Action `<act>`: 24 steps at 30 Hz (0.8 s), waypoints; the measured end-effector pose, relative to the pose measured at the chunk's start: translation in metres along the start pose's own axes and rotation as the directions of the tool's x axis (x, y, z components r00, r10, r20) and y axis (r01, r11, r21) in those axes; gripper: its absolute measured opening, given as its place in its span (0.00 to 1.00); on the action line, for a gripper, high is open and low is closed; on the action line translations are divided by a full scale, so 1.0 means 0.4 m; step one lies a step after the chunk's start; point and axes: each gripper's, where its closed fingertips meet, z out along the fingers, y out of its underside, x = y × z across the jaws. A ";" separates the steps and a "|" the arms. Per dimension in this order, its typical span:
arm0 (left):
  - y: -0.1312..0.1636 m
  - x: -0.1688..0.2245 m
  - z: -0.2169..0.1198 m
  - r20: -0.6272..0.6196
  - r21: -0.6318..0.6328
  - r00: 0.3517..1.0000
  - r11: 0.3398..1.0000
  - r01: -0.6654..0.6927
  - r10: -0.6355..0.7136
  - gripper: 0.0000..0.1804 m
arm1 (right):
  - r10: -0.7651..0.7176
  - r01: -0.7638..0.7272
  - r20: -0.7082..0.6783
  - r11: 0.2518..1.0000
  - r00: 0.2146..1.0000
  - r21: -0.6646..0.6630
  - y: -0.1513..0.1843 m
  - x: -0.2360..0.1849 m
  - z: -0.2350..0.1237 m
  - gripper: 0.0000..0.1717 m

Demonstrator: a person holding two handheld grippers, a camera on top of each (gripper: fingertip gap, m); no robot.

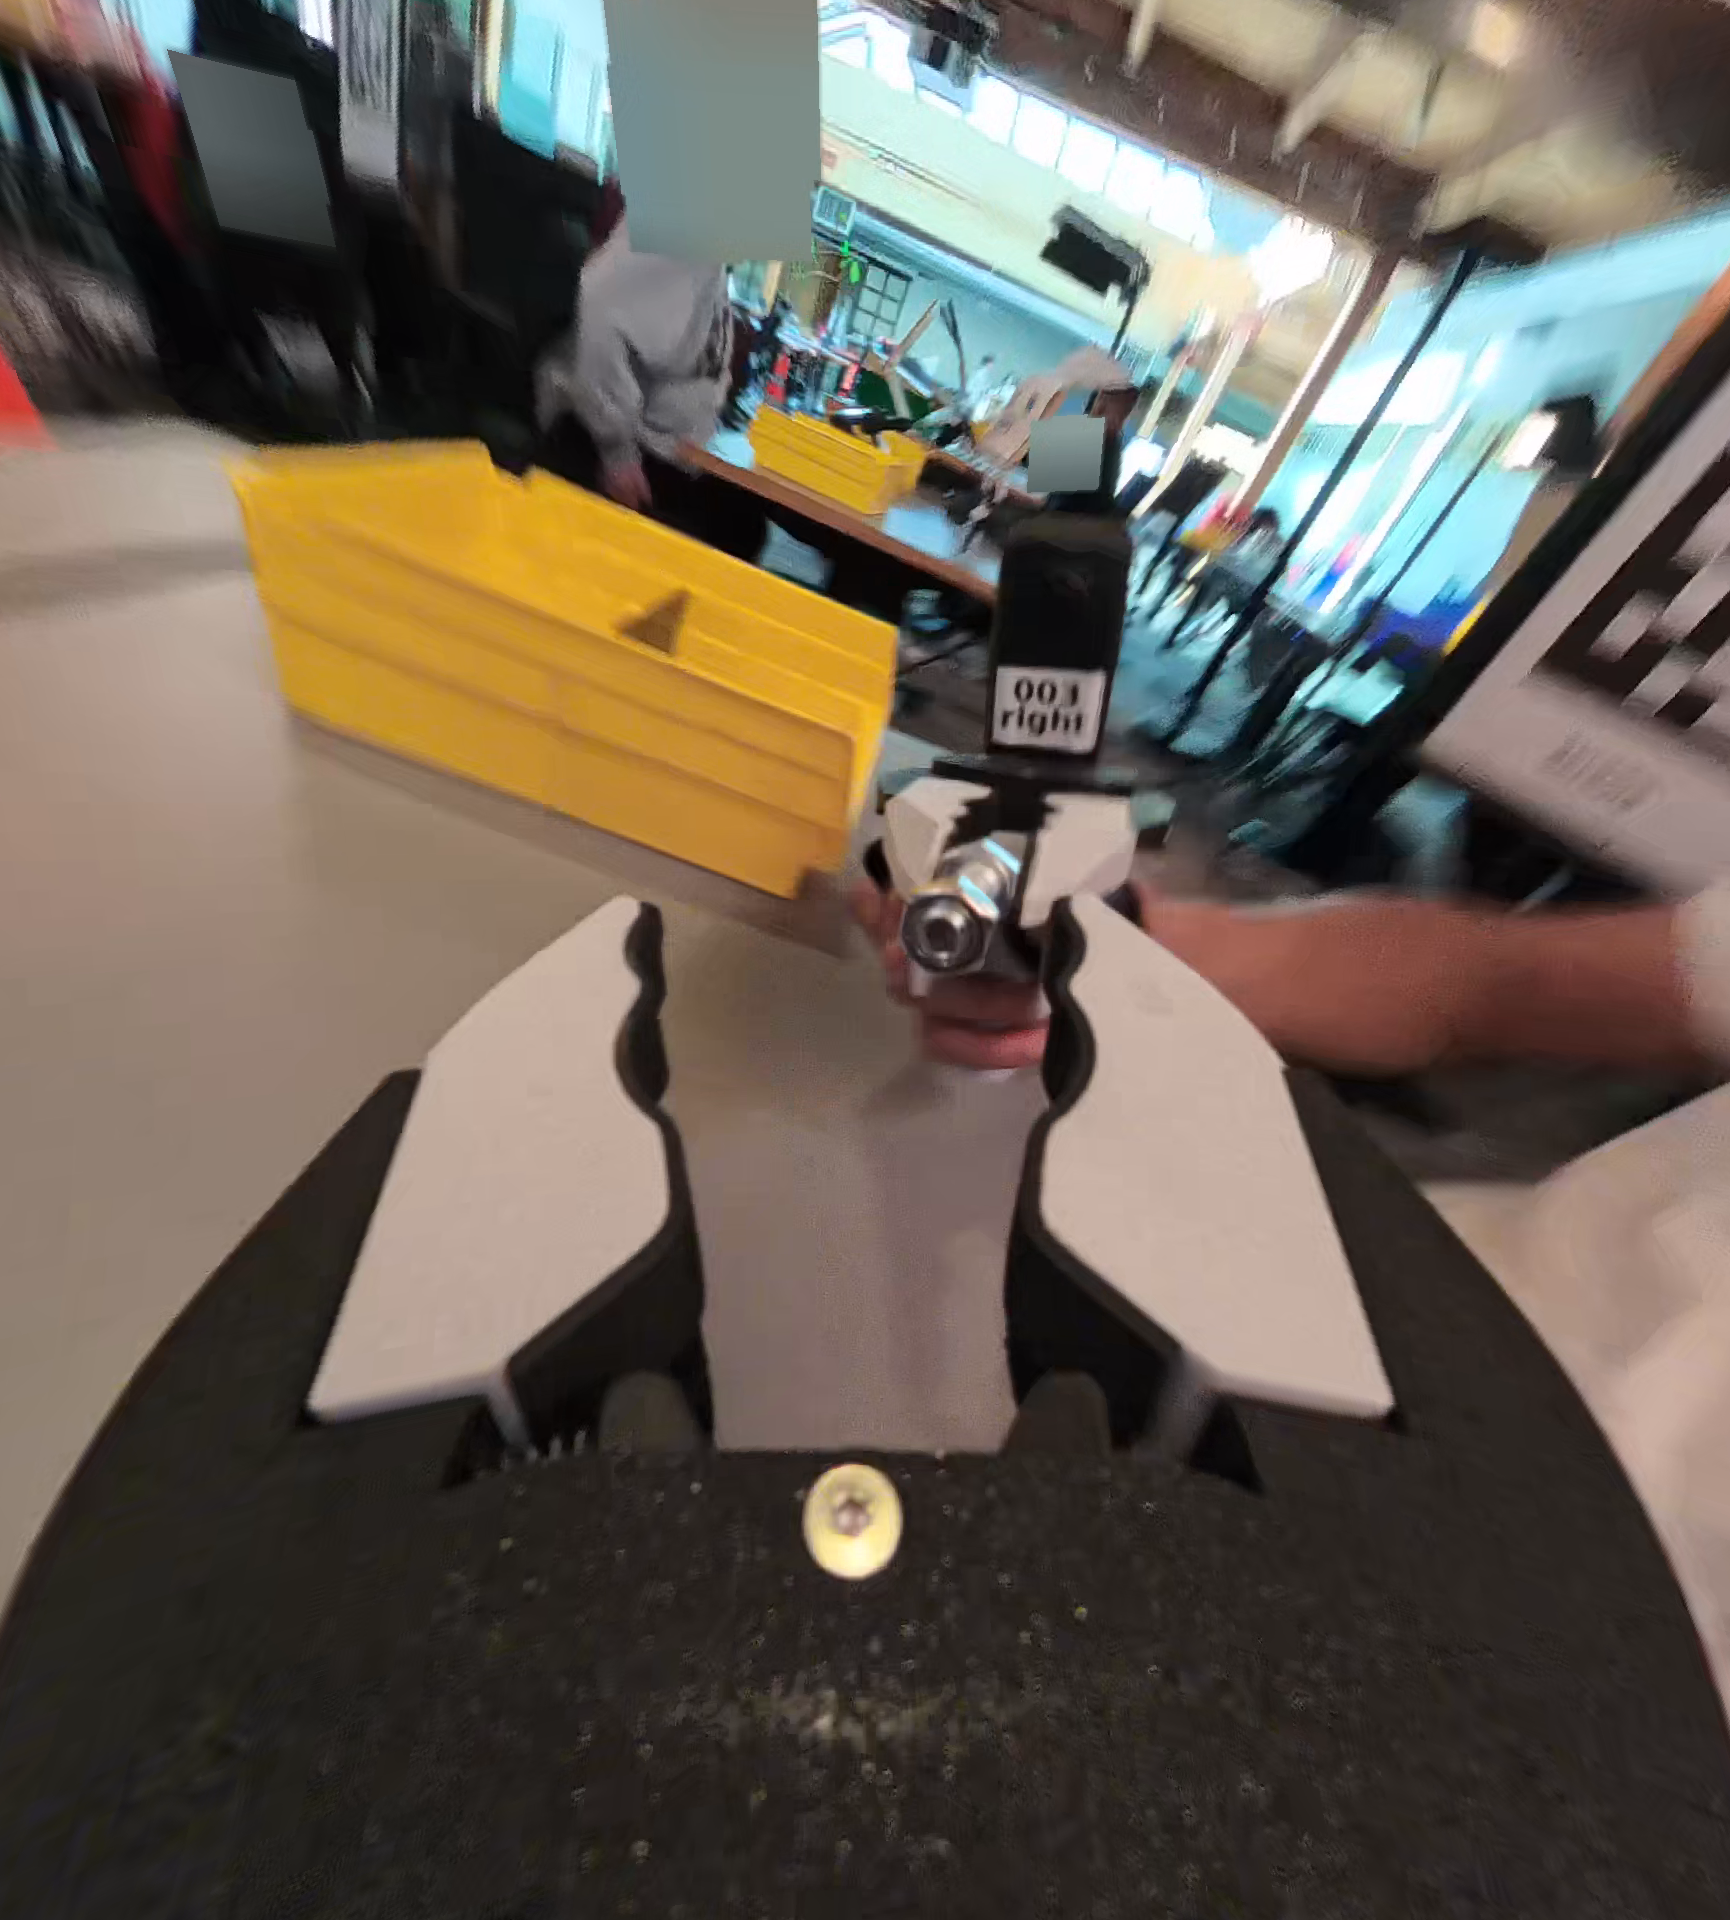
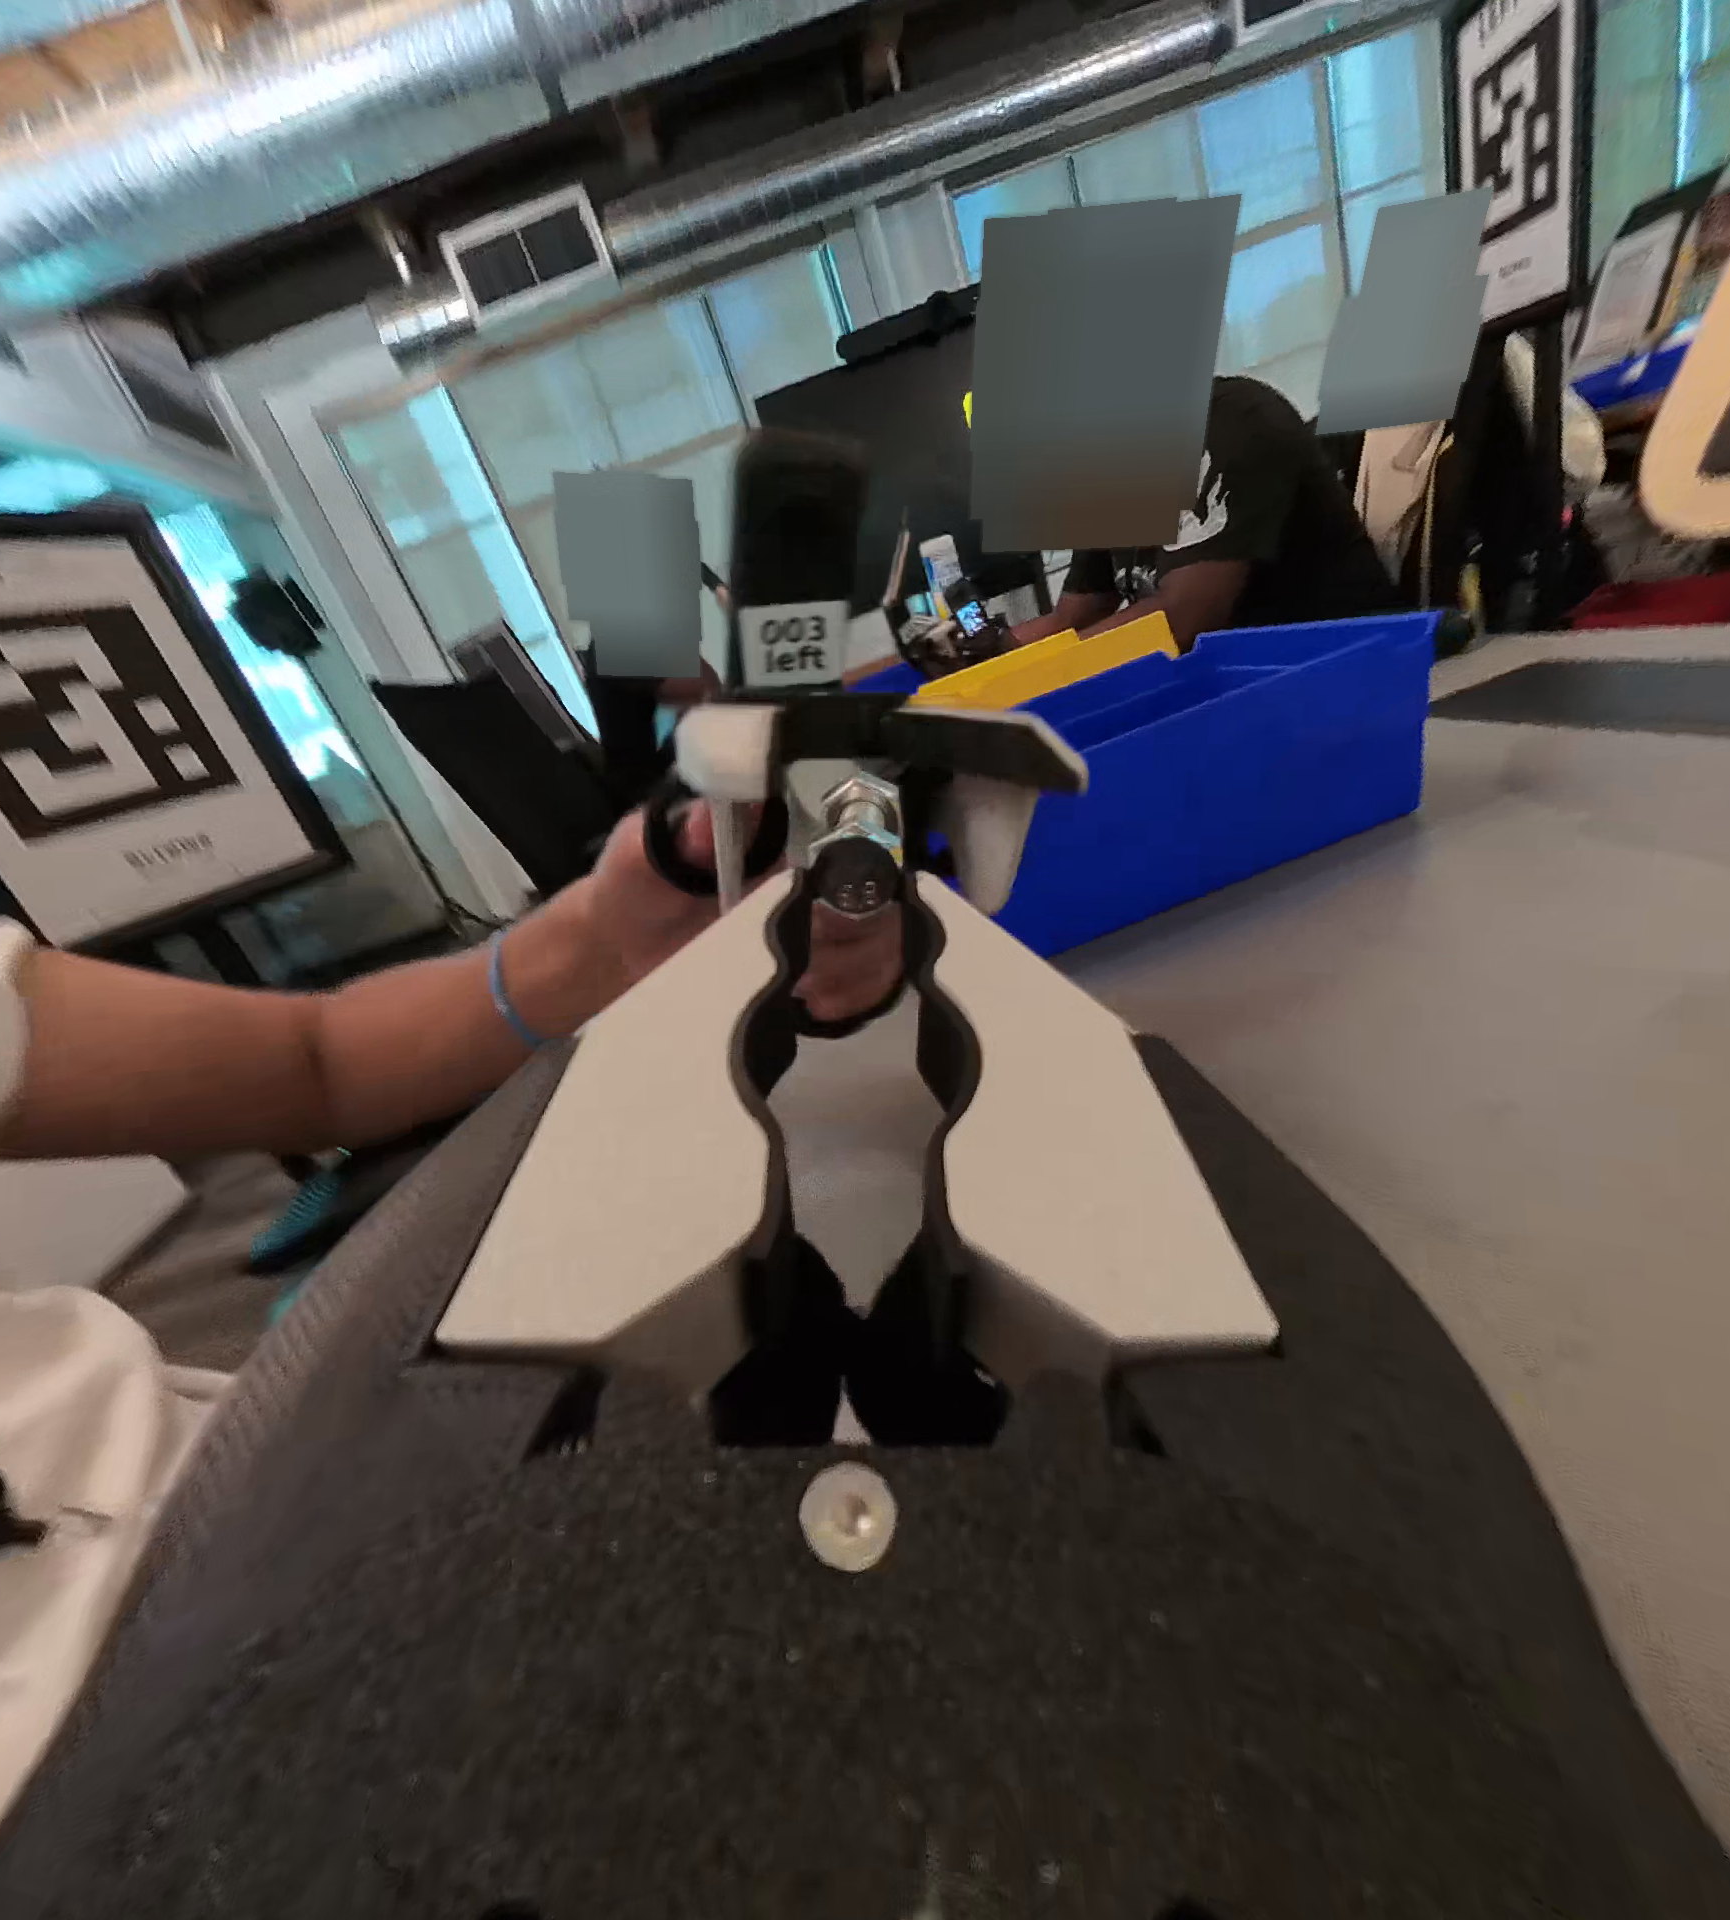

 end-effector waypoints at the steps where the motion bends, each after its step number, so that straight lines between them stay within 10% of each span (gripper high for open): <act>1: -0.001 0.001 -0.001 0.030 -0.008 0.983 0.984 -0.180 0.180 0.40 | 0.072 -0.072 0.013 0.997 0.997 0.008 -0.001 0.005 -0.002 0.10; 5: 0.016 0.039 0.008 0.052 -0.106 0.805 0.805 -0.583 0.590 0.40 | 0.370 -0.371 0.090 0.929 0.925 -0.004 0.004 0.016 -0.008 0.10; 18: 0.083 0.061 0.018 -0.039 -0.246 0.710 0.682 -0.689 0.703 0.10 | 0.648 -0.620 0.214 0.762 0.731 -0.188 0.038 -0.032 0.004 0.09; 24: 0.071 0.085 0.012 -0.051 -0.254 0.950 0.916 -0.311 0.308 0.10 | 0.329 -0.316 0.202 0.944 0.922 -0.097 0.019 -0.047 0.007 0.09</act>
